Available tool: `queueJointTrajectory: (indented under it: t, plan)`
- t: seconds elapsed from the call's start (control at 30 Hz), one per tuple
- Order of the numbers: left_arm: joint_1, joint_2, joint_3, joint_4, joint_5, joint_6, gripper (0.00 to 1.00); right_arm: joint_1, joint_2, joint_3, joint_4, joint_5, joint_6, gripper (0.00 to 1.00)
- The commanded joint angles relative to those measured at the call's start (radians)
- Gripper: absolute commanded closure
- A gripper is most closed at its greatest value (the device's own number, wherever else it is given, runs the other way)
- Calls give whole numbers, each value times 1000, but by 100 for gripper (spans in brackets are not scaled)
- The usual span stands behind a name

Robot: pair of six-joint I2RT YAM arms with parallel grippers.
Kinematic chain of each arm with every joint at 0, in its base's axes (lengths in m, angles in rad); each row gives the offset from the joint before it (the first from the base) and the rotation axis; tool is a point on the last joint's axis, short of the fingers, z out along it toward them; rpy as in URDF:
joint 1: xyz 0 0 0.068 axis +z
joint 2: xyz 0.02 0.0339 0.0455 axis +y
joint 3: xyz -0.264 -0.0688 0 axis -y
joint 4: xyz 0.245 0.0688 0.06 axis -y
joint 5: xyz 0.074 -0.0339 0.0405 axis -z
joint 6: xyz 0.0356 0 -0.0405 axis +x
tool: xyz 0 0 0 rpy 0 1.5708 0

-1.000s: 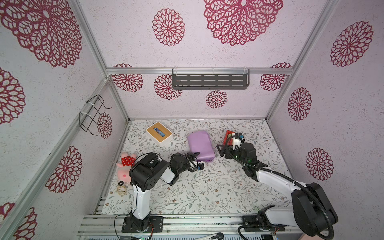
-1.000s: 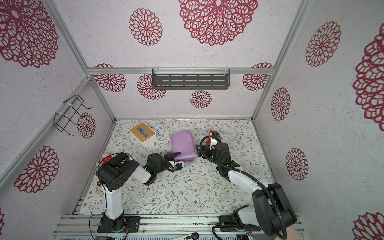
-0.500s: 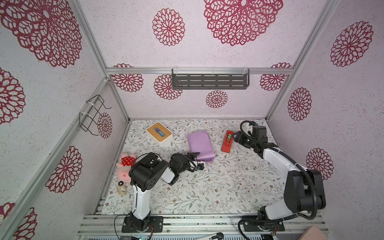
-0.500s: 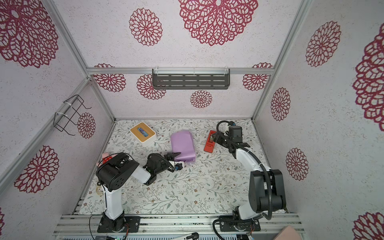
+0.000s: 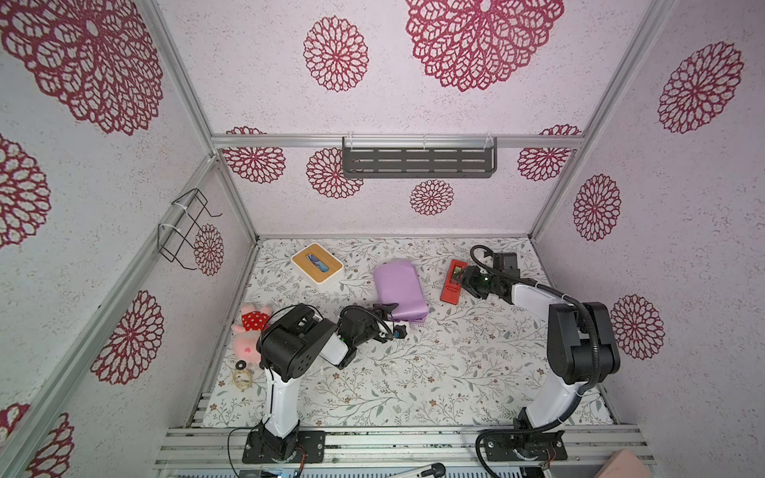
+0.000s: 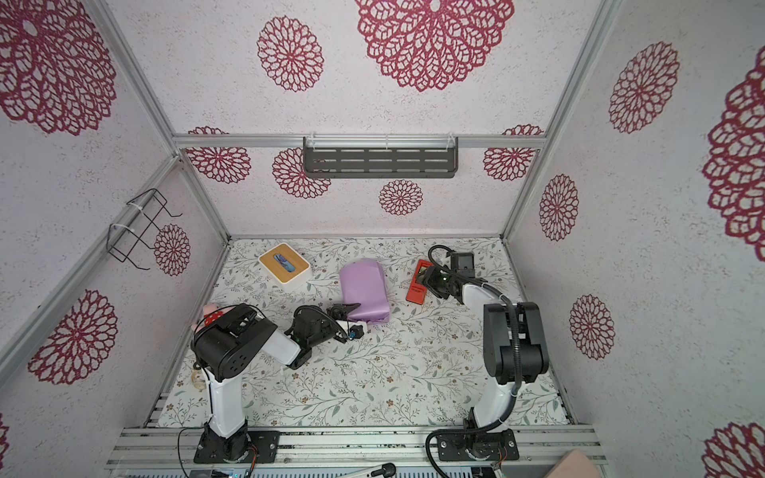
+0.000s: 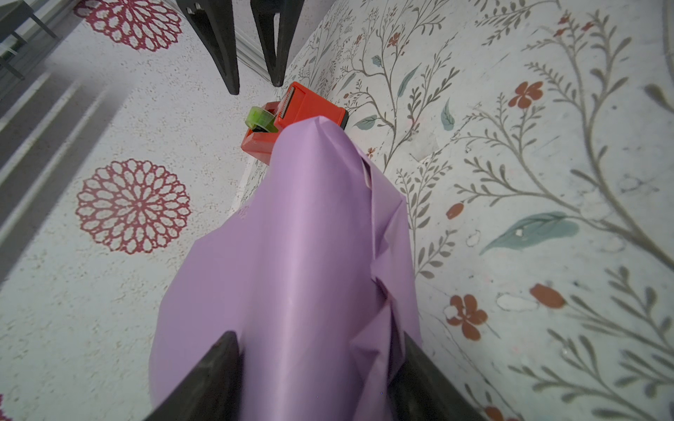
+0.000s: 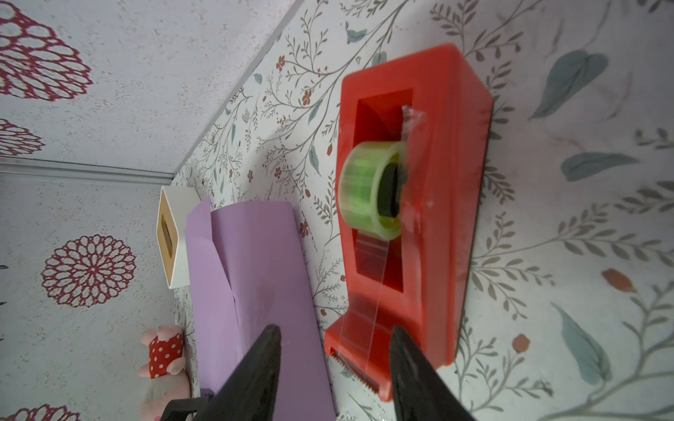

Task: Wrap a gift box in wrapping paper
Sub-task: Tear off the tape with the cutter.

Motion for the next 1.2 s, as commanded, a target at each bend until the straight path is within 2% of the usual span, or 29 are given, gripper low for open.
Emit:
queueJointTrajectory:
  t: [0.0, 0.53, 0.93, 1.17]
  plan:
    - [4, 6, -7, -125, 9, -3, 33, -5, 13, 39, 19, -22, 22, 49]
    - [3, 5, -4, -131, 16, -3, 33, -5, 94, 27, 81, -62, 69, 55]
    - [4, 1, -4, -131, 15, -3, 33, -5, 89, -70, 254, -93, 215, 74]
    - [3, 3, -4, -130, 16, -4, 33, -8, 87, -91, 310, -104, 255, 86]
